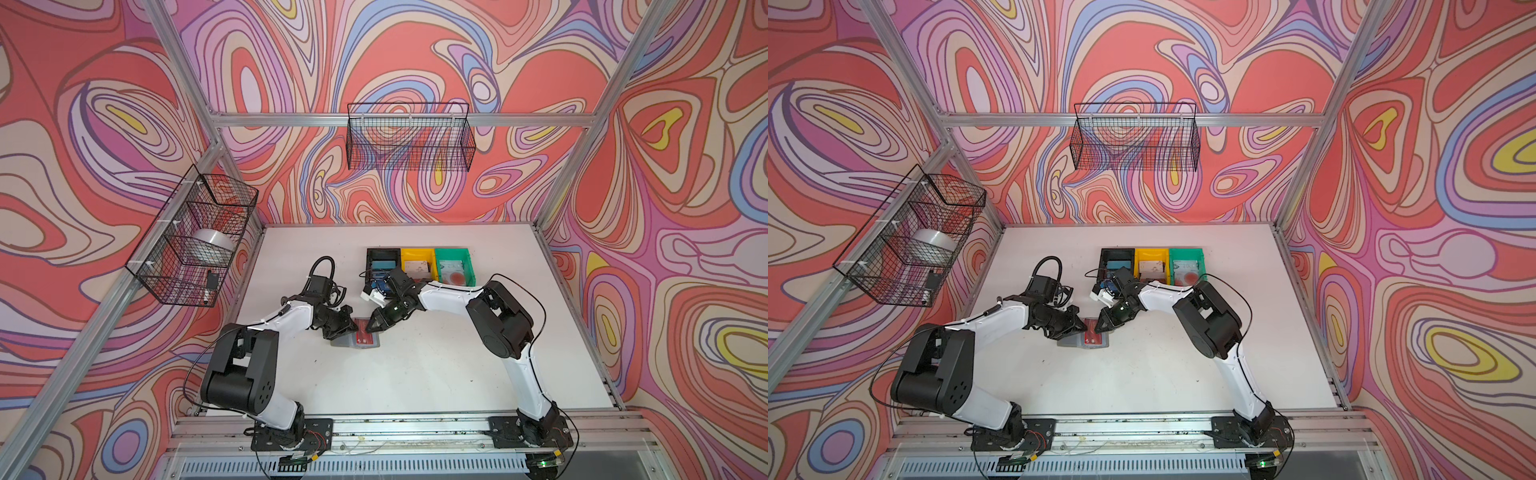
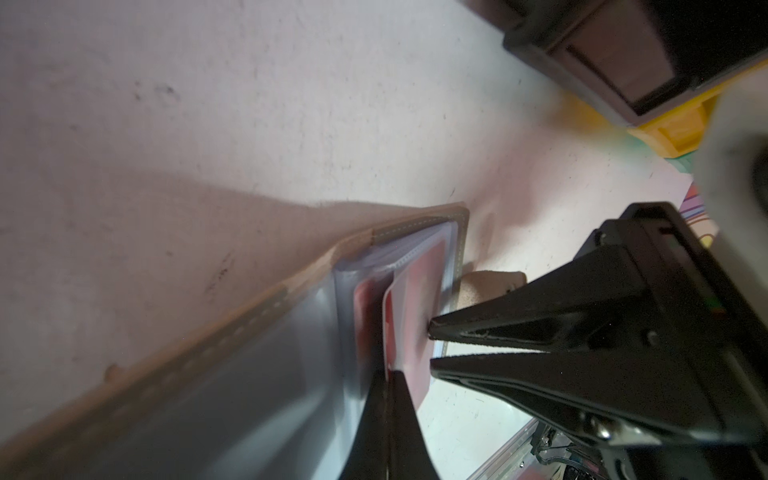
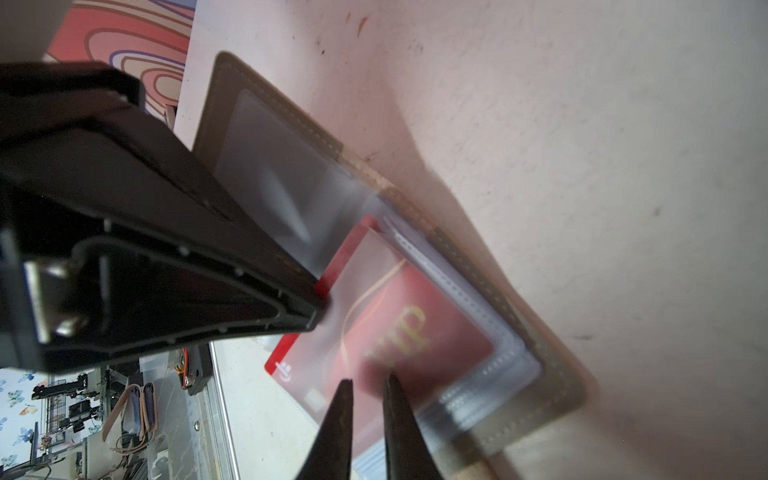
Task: Take the credit cards out of the card holder
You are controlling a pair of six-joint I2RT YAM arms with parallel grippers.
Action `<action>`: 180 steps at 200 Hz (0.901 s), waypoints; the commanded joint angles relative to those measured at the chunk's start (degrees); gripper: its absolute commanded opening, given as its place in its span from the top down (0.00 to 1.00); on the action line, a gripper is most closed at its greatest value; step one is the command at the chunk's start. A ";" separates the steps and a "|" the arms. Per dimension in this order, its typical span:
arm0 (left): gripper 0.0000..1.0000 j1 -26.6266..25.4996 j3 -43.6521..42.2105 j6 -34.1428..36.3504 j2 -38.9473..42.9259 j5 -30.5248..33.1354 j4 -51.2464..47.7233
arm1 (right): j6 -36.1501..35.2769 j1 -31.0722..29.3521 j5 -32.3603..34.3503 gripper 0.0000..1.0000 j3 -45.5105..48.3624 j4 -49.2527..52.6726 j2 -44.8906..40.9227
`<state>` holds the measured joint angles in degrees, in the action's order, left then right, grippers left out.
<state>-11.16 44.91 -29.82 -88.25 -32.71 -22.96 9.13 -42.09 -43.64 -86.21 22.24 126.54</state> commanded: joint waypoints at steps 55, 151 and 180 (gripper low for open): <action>0.98 0.18 -0.69 1.15 1.50 3.62 -4.62 | -0.42 -0.10 2.68 0.82 -0.87 3.16 3.45; 0.89 1.92 -2.08 1.38 4.64 3.57 -5.60 | 0.19 -0.10 2.15 0.81 -0.99 3.29 4.18; 0.86 2.30 -2.28 1.61 5.19 3.55 -5.85 | 0.19 -0.08 2.07 0.81 -1.06 3.38 4.30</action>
<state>-9.30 43.40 -29.36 -84.51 -30.09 -26.15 9.17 -42.06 -44.31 -87.55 23.35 128.03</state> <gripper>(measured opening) 0.125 0.186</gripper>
